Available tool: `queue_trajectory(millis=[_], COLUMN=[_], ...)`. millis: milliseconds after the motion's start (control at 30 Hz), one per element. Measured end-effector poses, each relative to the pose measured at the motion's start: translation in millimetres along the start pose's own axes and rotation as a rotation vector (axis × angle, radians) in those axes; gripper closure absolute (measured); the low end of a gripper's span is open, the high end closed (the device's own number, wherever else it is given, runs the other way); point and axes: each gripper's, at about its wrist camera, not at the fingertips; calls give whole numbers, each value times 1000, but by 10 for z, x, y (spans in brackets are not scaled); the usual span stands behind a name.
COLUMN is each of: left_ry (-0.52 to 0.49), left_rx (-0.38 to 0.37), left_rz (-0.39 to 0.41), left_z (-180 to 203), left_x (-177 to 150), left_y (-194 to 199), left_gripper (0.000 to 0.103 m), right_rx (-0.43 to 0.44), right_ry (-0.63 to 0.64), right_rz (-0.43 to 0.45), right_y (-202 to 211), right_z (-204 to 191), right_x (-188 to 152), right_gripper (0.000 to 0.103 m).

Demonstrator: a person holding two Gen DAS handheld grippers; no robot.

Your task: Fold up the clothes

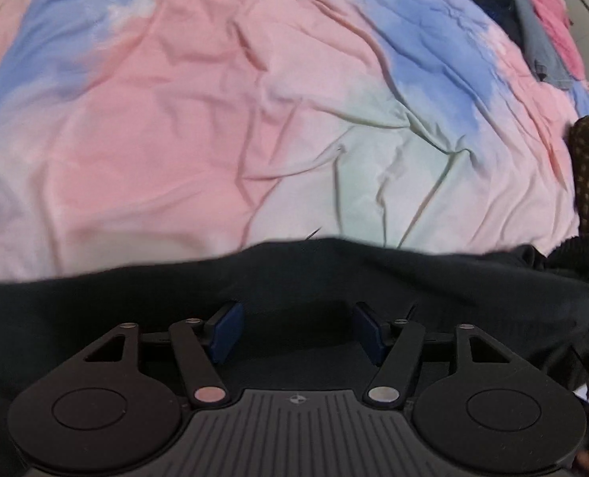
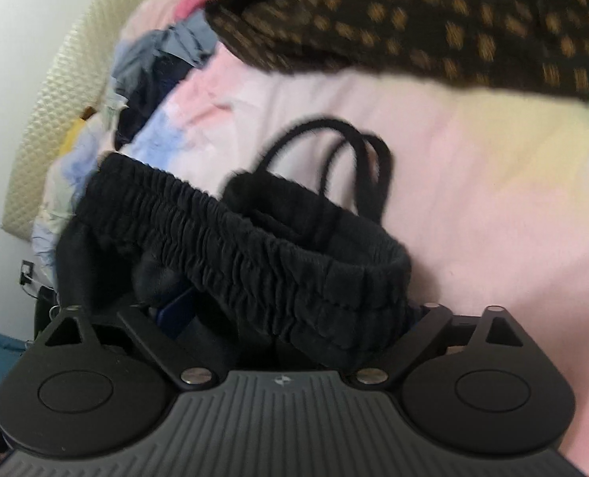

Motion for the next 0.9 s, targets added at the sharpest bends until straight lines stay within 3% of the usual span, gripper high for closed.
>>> queue_trajectory(millis=[33,67,100,200,333,633,900], left_ry=[3,13,20,51,139,163,188], left_rx=[-4,3,16,57,90,166,133], left_rz=[9,18,28,58,82,118,151], left_z=[-62,-132,-197,-382,-606,-889,-1256], left_x=[-92,-189,-287,-564,-825,-1254,-1596], left_y=[83,161,231,417,579,908,1082], left_gripper=[36,35,35,33,33,32,32], right_rx=[-4,5,12,-4,12,90,94], right_ry=[-7,-14,-19,7,37,155,261], right_rz=[4,12,19,42,59,108,206], right_y=[-18,-14,-6,66,239,719,1042], right_z=[18,15,6,-118,-282,-943,-1655], right_x=[-8,-13,-17,-44,-96,-380,-929], right_gripper=[15,23,38,55,63,74,80])
Point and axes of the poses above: each gripper's, at about its wrist camera, not at the fingertips, and y roughly against the way its jaws point, z to its right, x to its top, and after that the axes turned 9 degrees about -y, right-handed
